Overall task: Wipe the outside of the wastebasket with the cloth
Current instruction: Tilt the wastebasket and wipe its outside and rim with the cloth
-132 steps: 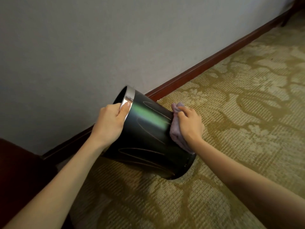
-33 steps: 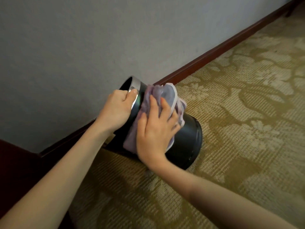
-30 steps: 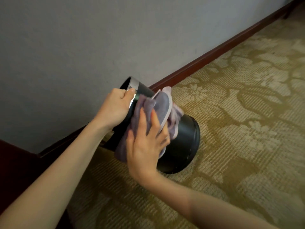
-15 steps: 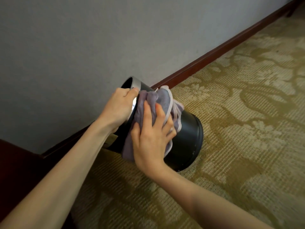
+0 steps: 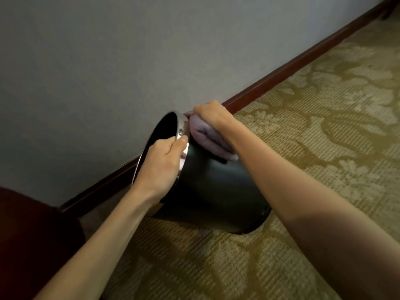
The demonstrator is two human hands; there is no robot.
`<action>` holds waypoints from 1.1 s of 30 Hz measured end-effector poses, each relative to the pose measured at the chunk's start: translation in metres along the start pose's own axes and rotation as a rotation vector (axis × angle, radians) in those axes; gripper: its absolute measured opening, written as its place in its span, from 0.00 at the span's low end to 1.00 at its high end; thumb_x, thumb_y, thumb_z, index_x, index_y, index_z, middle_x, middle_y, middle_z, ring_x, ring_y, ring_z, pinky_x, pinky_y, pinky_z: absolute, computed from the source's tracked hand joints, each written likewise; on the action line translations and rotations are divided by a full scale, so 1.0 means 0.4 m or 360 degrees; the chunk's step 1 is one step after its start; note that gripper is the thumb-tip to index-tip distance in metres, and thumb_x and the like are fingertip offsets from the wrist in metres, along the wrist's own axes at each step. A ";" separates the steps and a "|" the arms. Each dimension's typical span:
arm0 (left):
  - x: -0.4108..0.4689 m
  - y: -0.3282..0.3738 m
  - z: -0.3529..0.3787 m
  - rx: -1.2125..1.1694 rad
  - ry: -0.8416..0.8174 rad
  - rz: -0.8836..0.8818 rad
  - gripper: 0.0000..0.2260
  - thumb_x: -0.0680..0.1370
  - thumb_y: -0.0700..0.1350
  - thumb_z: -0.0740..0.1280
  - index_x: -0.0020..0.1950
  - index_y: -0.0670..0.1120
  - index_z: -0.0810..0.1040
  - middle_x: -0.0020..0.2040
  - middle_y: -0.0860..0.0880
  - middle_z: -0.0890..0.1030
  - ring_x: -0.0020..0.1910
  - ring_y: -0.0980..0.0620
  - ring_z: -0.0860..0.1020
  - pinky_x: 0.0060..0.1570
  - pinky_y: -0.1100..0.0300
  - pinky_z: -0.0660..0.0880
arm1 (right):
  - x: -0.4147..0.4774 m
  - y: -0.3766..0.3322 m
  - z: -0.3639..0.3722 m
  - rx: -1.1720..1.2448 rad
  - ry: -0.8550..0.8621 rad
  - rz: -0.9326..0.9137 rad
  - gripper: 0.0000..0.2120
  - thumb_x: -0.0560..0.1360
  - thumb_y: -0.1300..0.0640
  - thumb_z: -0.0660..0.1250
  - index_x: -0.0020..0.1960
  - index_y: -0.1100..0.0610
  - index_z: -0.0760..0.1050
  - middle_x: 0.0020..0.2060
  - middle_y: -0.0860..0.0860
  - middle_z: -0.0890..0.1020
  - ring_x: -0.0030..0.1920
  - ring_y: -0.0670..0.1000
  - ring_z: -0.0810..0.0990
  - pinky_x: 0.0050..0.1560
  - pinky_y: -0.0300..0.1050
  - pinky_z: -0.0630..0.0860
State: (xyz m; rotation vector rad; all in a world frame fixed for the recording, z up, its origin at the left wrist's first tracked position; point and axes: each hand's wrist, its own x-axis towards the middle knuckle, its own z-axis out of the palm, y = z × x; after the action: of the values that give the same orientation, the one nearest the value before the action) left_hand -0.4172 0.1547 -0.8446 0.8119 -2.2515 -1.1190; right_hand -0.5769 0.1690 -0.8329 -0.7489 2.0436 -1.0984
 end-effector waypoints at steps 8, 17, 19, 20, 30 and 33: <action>-0.007 -0.003 -0.004 0.0069 0.0063 0.0097 0.22 0.78 0.52 0.56 0.36 0.36 0.75 0.34 0.37 0.79 0.33 0.48 0.75 0.37 0.46 0.72 | 0.030 0.017 0.009 0.0051 -0.0020 -0.0035 0.20 0.77 0.53 0.58 0.61 0.66 0.74 0.61 0.63 0.77 0.62 0.64 0.76 0.64 0.58 0.72; 0.052 -0.007 0.007 0.0123 0.0105 -0.0001 0.23 0.81 0.46 0.58 0.26 0.48 0.62 0.20 0.55 0.66 0.21 0.60 0.62 0.26 0.59 0.60 | -0.091 0.090 0.039 -0.0135 0.0581 -0.0395 0.18 0.77 0.50 0.52 0.61 0.46 0.77 0.65 0.50 0.76 0.63 0.58 0.71 0.66 0.63 0.63; 0.067 -0.008 0.002 0.0080 0.0125 -0.0035 0.20 0.81 0.45 0.58 0.28 0.45 0.65 0.25 0.52 0.67 0.26 0.55 0.64 0.30 0.56 0.61 | -0.131 0.110 0.075 -0.0222 0.0747 -0.0442 0.19 0.76 0.50 0.53 0.63 0.47 0.74 0.66 0.50 0.73 0.64 0.58 0.68 0.65 0.61 0.62; 0.073 -0.007 -0.002 0.0068 0.0135 -0.0050 0.18 0.81 0.45 0.58 0.31 0.43 0.67 0.27 0.48 0.67 0.28 0.53 0.64 0.32 0.55 0.61 | -0.150 0.120 0.097 -0.0270 0.0821 -0.0472 0.20 0.75 0.50 0.54 0.64 0.48 0.73 0.67 0.49 0.72 0.65 0.58 0.66 0.64 0.59 0.61; 0.098 -0.041 -0.039 0.0148 0.0177 -0.0097 0.18 0.81 0.45 0.58 0.31 0.45 0.65 0.27 0.49 0.64 0.23 0.57 0.61 0.26 0.58 0.58 | -0.252 0.238 0.249 -0.0675 0.1009 -0.0673 0.26 0.75 0.48 0.57 0.72 0.48 0.61 0.69 0.51 0.62 0.68 0.62 0.60 0.65 0.65 0.62; 0.104 -0.037 -0.040 0.0228 0.0159 -0.0017 0.17 0.81 0.45 0.58 0.32 0.45 0.66 0.29 0.47 0.65 0.27 0.56 0.61 0.28 0.57 0.57 | -0.237 0.222 0.218 -0.0593 0.0954 -0.0654 0.25 0.74 0.47 0.56 0.71 0.48 0.64 0.70 0.51 0.65 0.70 0.64 0.61 0.66 0.65 0.60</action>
State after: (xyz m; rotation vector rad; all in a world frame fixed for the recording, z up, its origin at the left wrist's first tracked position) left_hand -0.4316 0.1102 -0.8412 0.9170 -2.2653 -0.9091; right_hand -0.4662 0.2412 -0.9167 -1.1714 2.7312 -1.2931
